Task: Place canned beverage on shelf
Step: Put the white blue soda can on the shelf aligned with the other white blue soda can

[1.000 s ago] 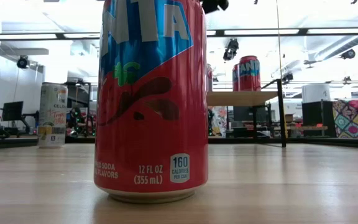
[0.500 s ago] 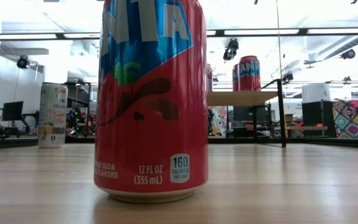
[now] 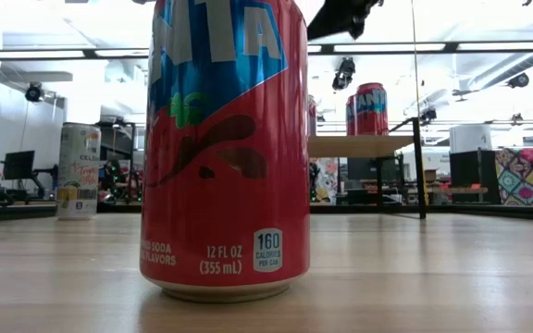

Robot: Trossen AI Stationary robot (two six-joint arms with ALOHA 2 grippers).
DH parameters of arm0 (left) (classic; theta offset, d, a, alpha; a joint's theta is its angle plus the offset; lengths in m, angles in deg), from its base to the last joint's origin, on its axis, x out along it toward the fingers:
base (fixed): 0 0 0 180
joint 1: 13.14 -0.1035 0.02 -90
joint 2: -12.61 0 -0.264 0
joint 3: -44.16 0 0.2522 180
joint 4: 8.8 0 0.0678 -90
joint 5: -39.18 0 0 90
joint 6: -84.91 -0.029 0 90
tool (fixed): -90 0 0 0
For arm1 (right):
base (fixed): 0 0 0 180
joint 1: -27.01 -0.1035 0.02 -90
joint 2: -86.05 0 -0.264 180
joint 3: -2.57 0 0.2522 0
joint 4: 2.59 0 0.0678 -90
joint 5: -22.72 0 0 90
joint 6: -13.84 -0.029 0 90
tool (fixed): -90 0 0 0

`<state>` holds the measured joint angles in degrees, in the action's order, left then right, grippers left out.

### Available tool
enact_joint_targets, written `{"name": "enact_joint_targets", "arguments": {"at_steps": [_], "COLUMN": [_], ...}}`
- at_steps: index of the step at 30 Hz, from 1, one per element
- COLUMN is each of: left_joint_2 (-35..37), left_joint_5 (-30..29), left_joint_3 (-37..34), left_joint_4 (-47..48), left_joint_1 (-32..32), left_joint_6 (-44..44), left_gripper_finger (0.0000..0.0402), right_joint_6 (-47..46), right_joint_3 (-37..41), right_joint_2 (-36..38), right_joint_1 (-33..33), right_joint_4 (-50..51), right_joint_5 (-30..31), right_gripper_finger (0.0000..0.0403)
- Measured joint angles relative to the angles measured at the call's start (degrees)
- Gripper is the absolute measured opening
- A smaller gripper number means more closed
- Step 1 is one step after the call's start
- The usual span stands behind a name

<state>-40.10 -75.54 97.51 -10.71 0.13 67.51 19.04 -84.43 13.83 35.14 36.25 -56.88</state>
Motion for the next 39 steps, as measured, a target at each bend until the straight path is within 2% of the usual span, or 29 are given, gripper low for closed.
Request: {"name": "enact_joint_targets", "arguments": {"at_steps": [5, 10, 14, 19, 30, 39], "left_joint_2": [0.0, 0.0, -1.0, -4.8, -8.9, -8.8], "left_joint_5": [-0.3, 0.8, 5.7, 6.8, 6.7, 6.7], "left_joint_3": [0.0, 0.0, 0.0, 0.0, 0.0, 0.0], "left_joint_4": [0.8, 2.6, 2.9, 0.9, -2.9, -3.1], "left_joint_1": [-1.8, -3.6, -4.2, -4.2, -5.6, -7.7], "left_joint_6": [-6.6, -6.4, -4.5, -4.5, -5.1, -6.3], "left_gripper_finger": [0.0000, 0.0000, 0.0000, 0.0000, 0.0000, 0.0000], "right_joint_6": [-0.1, -3.2, -8.2, -11.6, -11.3, -10.4], "right_joint_3": [5.2, 8.9, 11.8, 14.7, 14.3, 10.5], "right_joint_2": [-0.2, -0.2, -0.2, -0.2, -1.1, -7.1], "right_joint_1": [0.6, 2.0, 2.4, 2.7, 4.0, 6.5], "right_joint_4": [-6.7, -11.1, -15.1, -19.0, -24.4, -24.8], "right_joint_5": [0.0, 0.3, 5.6, 12.0, 12.1, 12.2], "right_gripper_finger": [0.0009, 0.0009, 0.0009, 0.0009, 0.0009, 0.0009]}}
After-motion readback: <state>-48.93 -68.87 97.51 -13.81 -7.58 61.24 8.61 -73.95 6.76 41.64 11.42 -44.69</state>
